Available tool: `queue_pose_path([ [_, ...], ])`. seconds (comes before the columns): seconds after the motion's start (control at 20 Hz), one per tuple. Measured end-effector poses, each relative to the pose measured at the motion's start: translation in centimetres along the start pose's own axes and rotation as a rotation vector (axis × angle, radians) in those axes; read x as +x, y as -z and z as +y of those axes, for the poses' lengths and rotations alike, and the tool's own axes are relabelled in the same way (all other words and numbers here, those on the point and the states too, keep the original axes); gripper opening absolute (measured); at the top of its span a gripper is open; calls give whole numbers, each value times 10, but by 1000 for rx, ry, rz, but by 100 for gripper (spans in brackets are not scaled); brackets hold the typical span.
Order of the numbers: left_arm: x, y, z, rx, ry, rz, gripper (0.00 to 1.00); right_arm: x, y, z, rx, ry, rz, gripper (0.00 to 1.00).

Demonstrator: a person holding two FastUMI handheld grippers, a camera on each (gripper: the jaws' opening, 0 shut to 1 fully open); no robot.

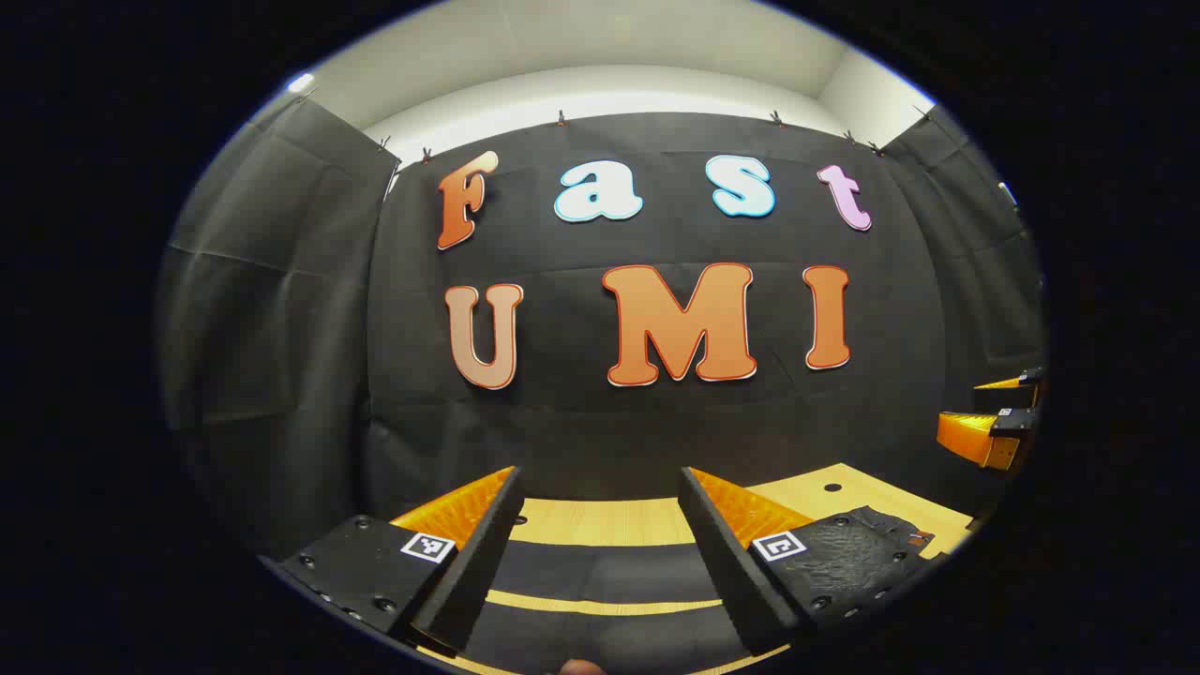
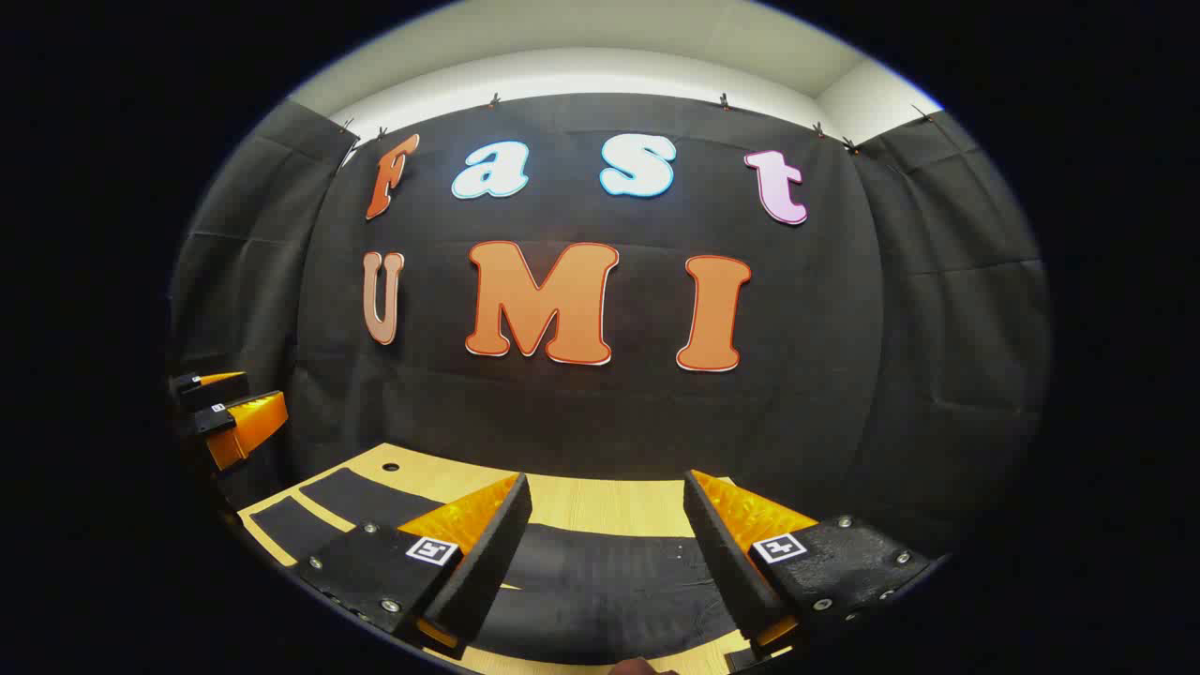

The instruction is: Grasp the waist and the cuffs of the jeans and fold them to make the two legs overlap; first hold the waist and fold one-third of the jeans toward the cuffs, then hold the cuffs and fold the remaining one-third in the same direction to finish folding.

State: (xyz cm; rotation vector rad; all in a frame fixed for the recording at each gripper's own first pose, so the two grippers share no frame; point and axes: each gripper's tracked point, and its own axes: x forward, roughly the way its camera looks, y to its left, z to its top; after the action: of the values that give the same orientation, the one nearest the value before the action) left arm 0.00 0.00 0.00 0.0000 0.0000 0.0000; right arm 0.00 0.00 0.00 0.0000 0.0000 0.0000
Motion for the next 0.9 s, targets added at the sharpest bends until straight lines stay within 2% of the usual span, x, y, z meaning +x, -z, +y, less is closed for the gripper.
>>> queue_pose_path([
  [0.15,2,-4,6,-15,-12,-8,100,3,1,-3,4,0,5,99],
  [0.45,7,-1,12,26,-42,-5,100,9,7,-8,7,11,19,98],
  [0.9,14,7,5,26,-34,7,100,14,16,-15,15,18,39,98],
])
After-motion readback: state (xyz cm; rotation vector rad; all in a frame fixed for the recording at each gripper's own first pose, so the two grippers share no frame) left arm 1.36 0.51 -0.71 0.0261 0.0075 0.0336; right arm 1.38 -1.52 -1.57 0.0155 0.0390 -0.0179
